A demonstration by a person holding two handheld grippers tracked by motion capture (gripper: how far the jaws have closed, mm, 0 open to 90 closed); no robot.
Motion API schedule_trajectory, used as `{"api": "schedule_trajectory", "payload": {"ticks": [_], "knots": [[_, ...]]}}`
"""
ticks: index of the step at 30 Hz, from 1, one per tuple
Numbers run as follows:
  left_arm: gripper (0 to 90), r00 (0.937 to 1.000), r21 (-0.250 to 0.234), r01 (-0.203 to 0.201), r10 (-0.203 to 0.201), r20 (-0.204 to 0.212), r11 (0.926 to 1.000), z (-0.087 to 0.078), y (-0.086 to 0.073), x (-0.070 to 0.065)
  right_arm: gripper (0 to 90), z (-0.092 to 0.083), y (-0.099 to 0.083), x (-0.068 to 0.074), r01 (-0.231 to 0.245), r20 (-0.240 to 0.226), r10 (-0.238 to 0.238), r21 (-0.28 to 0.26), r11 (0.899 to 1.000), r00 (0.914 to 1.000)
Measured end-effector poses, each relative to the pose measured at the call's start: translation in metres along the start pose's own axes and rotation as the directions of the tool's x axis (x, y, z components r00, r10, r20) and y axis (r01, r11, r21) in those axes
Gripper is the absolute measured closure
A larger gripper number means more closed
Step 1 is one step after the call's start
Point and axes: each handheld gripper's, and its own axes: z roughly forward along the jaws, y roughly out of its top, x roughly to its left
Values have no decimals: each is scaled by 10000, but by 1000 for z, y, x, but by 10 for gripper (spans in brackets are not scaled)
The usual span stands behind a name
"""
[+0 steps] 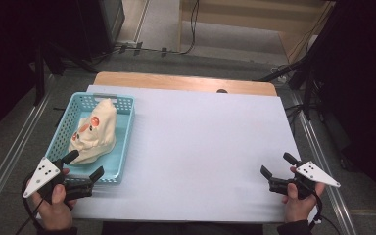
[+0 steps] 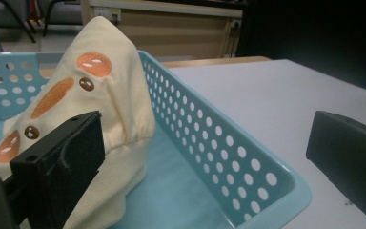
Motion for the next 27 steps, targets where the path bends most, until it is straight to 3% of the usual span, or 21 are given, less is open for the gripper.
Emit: {"api": "schedule_trajectory", "payload": {"ticks": [3, 8, 11, 17, 21, 27], "knots": [[0, 9998, 163, -179, 180, -48, 9997, 1, 2, -1, 0, -1, 0, 1, 138, 83, -138, 52, 9999, 9999], [0, 9999, 226, -128, 129, -69, 9997, 2, 3, -1, 0, -1, 0, 0, -50, -95, 50, 48, 10000, 9999], [0, 9998, 256, -186, 187, -51, 9995, 0, 5, -4, 0, 0, 2, 2, 238, -71, -236, 196, 9995, 9997], [0, 10000, 184, -88, 88, -19, 9998, -4, 7, -5, 0, 0, 3, 1, 232, -213, -227, 240, 9994, 9995], [0, 9992, 453, -389, 387, 36, 9982, -6, 9, -11, 0, -4, 6, -4, 79, -370, -76, 85, 9999, 9993], [0, 9999, 678, -142, 149, -87, 9976, -7, 13, -12, 0, -4, 10, -2, 99, -491, -97, 20, 9999, 9987]]}}
